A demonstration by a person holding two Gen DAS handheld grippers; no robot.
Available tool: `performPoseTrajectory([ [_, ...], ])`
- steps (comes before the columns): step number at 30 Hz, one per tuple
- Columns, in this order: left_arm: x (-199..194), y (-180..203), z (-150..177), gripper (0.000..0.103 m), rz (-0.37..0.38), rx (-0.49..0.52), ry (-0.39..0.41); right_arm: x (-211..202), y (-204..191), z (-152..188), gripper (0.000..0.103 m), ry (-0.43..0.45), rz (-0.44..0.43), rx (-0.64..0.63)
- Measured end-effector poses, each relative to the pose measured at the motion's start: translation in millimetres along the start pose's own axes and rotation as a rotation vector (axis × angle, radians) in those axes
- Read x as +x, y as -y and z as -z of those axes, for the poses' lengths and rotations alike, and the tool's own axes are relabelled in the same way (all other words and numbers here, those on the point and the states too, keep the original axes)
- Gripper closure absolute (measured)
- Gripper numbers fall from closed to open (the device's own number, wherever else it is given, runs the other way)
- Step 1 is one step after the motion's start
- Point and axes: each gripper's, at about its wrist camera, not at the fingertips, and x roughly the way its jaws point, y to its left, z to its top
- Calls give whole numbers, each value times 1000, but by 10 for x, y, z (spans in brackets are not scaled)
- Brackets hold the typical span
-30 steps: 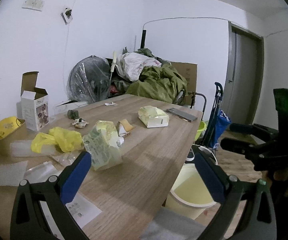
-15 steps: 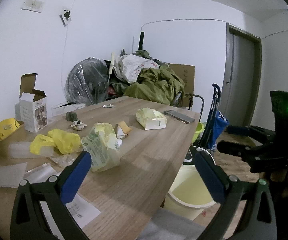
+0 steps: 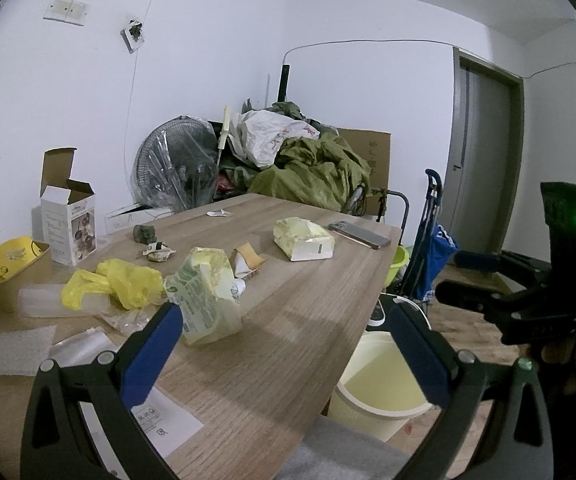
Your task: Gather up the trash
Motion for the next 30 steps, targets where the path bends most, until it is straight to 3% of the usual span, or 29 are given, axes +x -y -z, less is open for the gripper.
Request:
performPoseTrajectory([
  [30, 2, 19, -46, 0, -3, -7, -3, 44, 10, -28, 12, -4, -3, -8],
])
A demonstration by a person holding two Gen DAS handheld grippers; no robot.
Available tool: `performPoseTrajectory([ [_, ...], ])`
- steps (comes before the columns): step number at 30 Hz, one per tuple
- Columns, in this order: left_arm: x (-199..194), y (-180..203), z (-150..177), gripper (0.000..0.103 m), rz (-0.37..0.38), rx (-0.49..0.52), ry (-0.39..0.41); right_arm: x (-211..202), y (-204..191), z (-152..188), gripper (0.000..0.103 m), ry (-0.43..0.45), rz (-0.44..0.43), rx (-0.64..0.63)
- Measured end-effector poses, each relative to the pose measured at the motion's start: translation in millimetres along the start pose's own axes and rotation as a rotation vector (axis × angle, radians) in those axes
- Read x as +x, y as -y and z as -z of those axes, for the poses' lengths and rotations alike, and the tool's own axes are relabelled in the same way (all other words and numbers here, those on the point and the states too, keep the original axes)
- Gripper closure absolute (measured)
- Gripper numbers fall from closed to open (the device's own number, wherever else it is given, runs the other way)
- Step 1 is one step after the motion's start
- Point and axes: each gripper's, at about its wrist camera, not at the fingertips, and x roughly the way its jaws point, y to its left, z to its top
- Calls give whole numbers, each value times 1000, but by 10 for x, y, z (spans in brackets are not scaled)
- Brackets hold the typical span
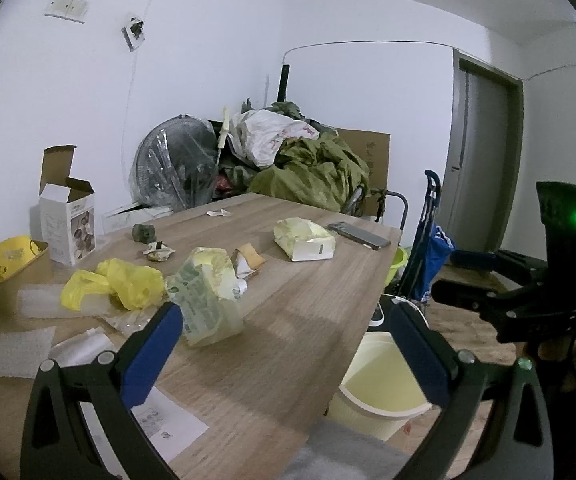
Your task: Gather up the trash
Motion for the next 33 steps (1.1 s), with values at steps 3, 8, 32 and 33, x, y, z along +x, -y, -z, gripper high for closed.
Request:
performPoseTrajectory([
  [3, -6, -53, 0, 0, -9, -14, -2, 47, -1, -17, 12, -4, -6, -3],
  [8, -2, -254, 72, 0, -44, -62, -12, 218, -47, -56, 12, -27, -27, -17],
  [32, 74, -1348, 417, 0, -297, -234, -142, 1602, -610, -296, 12, -136, -247, -105],
  [33, 86, -1369, 428, 0, -305, -233, -156, 1671, -645, -289, 12, -143, -259, -109],
])
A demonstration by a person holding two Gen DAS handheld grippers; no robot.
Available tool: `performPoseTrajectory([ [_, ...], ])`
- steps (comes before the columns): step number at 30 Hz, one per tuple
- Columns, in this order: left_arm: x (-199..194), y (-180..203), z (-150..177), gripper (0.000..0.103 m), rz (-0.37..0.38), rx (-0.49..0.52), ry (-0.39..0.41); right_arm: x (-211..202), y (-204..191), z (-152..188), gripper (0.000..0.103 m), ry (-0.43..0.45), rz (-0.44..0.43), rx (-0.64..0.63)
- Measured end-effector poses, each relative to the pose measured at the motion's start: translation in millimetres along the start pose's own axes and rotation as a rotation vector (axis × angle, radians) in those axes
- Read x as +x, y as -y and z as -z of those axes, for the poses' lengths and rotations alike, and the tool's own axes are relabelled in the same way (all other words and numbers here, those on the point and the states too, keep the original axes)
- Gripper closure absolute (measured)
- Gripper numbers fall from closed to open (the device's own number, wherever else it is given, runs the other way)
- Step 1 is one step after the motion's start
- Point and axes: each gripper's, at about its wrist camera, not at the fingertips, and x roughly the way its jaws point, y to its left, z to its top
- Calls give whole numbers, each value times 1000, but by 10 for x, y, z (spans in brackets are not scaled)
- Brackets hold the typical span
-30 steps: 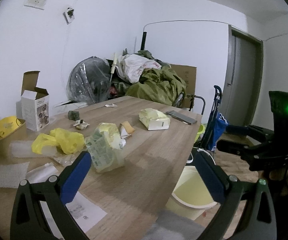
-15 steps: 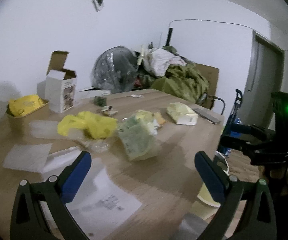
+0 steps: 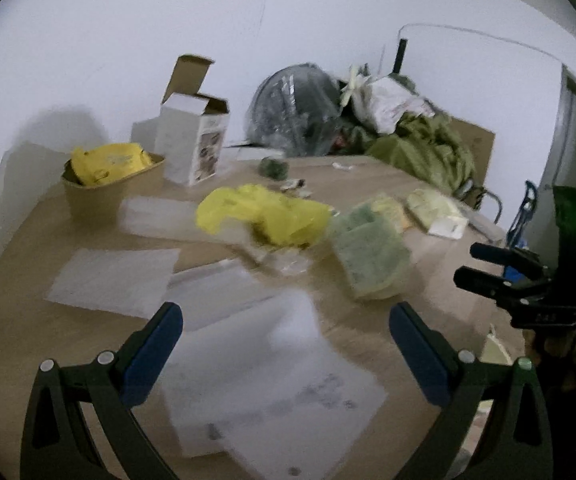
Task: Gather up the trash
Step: 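Reach the right gripper to the pale green printed bag while the left gripper approaches the white socks packet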
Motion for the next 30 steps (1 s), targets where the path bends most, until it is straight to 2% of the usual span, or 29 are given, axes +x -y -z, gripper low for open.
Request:
performPoseTrajectory([
  [5, 125, -188, 10, 0, 22, -68, -87, 279, -50, -19, 12, -18, -54, 3],
  [8, 181, -199, -16, 0, -27, -28, -120, 423, -65, -47, 13, -25, -68, 6],
  [10, 220, -182, -35, 0, -28, -4, -148, 499, -62, -65, 13, -30, -77, 17],
  [15, 437, -31, -59, 0, -18, 184, -275, 653, -32, -79, 16, -52, -86, 46],
  [17, 475, 17, -65, 0, -22, 242, -284, 697, -13, -78, 24, -60, -86, 54],
  [20, 516, 76, -82, 2, -14, 308, -297, 744, 11, -74, 30, -65, -88, 64],
  [25, 635, 143, -88, 24, -14, 370, -325, 791, -6, -70, 48, -68, -92, 70],
  [26, 664, 151, -85, 29, -13, 378, -334, 796, -7, -64, 57, -71, -91, 70],
  [28, 700, 151, -77, 49, -7, 383, -340, 795, -4, -61, 69, -70, -87, 68],
  [29, 704, 157, -79, 53, -5, 386, -340, 793, -6, -60, 70, -69, -84, 67],
  [30, 698, 162, -74, 63, -4, 389, -337, 779, -5, -59, 72, -63, -82, 65],
])
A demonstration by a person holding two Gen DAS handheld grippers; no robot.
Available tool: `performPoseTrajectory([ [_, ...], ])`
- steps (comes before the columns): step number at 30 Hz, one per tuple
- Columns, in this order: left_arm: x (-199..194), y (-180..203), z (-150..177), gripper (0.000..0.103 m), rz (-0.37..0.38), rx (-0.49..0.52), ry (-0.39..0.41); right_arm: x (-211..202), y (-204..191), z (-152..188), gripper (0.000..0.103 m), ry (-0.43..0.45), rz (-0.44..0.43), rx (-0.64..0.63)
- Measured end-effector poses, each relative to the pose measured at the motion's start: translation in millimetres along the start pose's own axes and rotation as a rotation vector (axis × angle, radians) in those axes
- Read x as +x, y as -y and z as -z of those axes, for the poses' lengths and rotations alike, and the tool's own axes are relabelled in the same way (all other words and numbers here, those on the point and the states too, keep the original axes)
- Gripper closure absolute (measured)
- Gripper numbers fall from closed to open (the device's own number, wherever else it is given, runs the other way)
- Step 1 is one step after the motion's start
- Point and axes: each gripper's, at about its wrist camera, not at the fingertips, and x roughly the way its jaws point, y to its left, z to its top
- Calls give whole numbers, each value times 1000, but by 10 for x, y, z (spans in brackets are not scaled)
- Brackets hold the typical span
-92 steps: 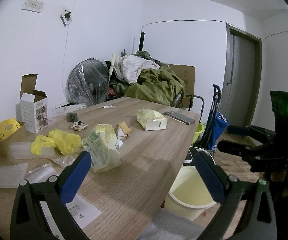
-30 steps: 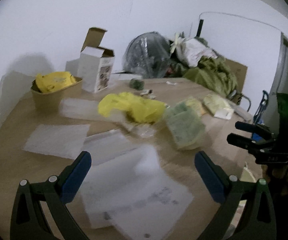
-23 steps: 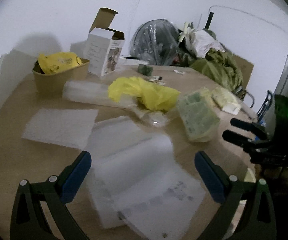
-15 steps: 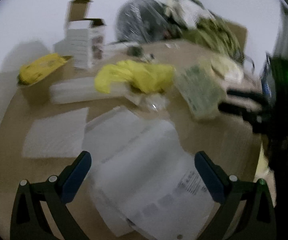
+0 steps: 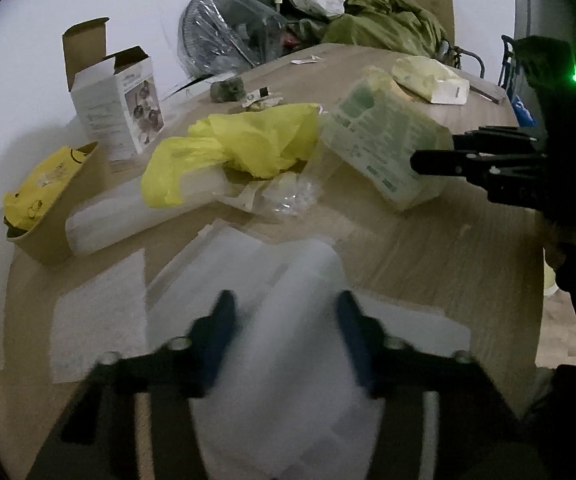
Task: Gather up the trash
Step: 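Reach the right gripper to the pale green printed bag while the left gripper approaches the white socks packet, then grasp the pale green bag with the right gripper while the left gripper grasps the white socks packet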
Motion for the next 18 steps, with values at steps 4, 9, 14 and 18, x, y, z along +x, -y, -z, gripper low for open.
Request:
performPoseTrajectory([
  [4, -77, -11, -27, 84, -6, -11, 32, -82, 9, 13, 75, 30, 4, -5],
  [9, -292, -58, -116, 92, -22, -49, 111, -240, -4, 13, 77, 80, 8, -16],
  [14, -583, -91, -213, 92, -34, -82, 207, -480, 13, 12, 77, 139, 17, -16],
  [18, -824, -117, -287, 92, -43, -118, 291, -659, 33, 26, 77, 174, 23, -12],
])
